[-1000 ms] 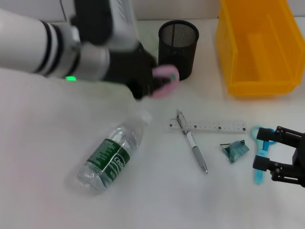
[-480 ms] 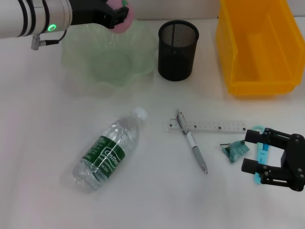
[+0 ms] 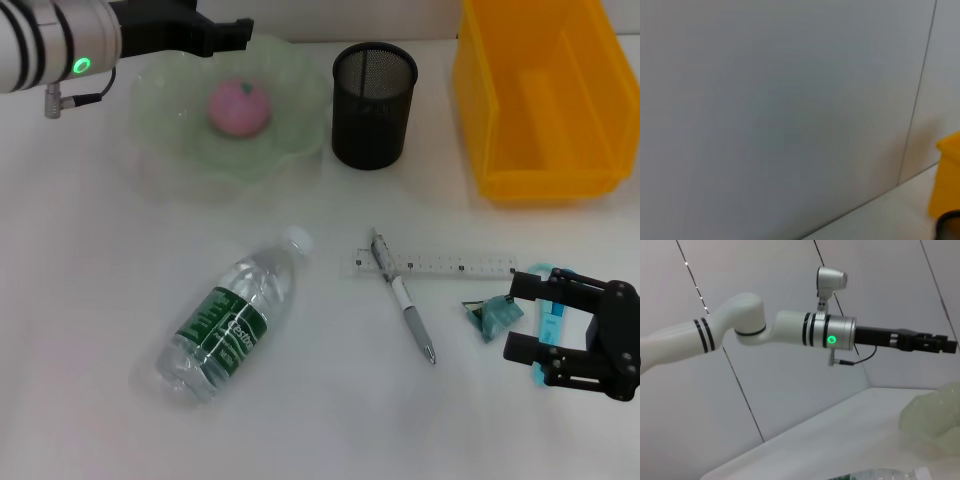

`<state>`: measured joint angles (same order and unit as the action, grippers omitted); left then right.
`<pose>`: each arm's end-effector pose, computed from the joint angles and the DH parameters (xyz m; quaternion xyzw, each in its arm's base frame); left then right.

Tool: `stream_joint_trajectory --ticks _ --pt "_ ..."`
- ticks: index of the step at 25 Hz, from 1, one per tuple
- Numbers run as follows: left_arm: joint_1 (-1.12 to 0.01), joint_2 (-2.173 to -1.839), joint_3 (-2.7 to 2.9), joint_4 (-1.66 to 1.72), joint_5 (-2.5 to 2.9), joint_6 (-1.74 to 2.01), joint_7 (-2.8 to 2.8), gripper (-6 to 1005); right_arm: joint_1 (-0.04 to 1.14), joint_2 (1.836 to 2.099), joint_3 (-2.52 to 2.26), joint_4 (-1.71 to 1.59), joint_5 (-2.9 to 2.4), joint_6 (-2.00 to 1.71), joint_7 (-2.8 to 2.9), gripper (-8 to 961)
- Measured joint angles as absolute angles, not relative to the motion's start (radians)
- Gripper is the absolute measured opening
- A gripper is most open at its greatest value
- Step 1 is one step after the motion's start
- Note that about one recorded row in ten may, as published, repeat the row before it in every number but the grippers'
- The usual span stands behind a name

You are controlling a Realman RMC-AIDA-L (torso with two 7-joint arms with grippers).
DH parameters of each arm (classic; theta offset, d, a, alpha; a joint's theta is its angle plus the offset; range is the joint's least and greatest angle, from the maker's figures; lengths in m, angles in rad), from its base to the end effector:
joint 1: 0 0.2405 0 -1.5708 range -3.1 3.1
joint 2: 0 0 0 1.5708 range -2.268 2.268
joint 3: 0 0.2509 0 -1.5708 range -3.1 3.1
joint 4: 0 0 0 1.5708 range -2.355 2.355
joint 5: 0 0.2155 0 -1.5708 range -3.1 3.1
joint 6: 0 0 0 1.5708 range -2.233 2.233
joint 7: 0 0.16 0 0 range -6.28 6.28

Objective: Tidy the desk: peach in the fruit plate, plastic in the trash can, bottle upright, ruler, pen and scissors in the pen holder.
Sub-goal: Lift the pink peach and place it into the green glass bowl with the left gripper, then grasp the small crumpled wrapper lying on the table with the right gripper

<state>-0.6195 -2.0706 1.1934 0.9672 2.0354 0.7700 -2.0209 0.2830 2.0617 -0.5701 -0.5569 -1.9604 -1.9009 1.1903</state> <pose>-0.1887 0.4579 0.0083 -0.8795 -0.2694 -0.1397 0.3666 0.2974 0.2304 0.0037 -0.9009 0.2310 0.3565 0.0887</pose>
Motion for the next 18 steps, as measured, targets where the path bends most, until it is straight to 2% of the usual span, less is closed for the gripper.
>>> stream_joint_trajectory --ticks 4,5,6,8,10,12,14,18 --pt "-0.498 -2.064 1.178 1.071 1.809 0.953 -1.903 736 0.29 2.058 -0.563 -0.552 -1.956 -1.905 1.197 789" --pt "-0.498 -2.064 1.178 1.071 1.809 0.953 -1.903 771 0.293 2.056 -0.561 -0.553 -1.955 -1.905 1.204 789" --pt "-0.434 -2.057 1.149 1.105 1.687 1.142 -1.795 805 0.296 2.054 -0.558 -0.554 -1.954 -1.905 1.211 790" --pt "-0.405 -2.054 1.124 1.106 1.658 1.269 -1.754 856 0.304 2.048 -0.55 -0.557 -1.953 -1.907 1.233 790" --pt "-0.405 -2.054 1.124 1.106 1.658 1.269 -1.754 856 0.316 2.038 -0.535 -0.562 -1.952 -1.909 1.27 790" --pt "-0.366 -2.033 1.062 1.007 1.673 1.605 -1.643 856 0.337 2.023 -0.526 -0.573 -1.951 -1.911 1.316 790" --pt "-0.364 -2.019 1.063 0.91 1.687 1.72 -1.565 856 0.374 2.003 -0.534 -0.621 -1.956 -1.933 1.405 790" --pt "-0.378 -2.021 1.085 0.777 1.744 1.825 -1.475 856 0.505 1.972 -0.569 -0.889 -2.026 -2.024 1.701 789"
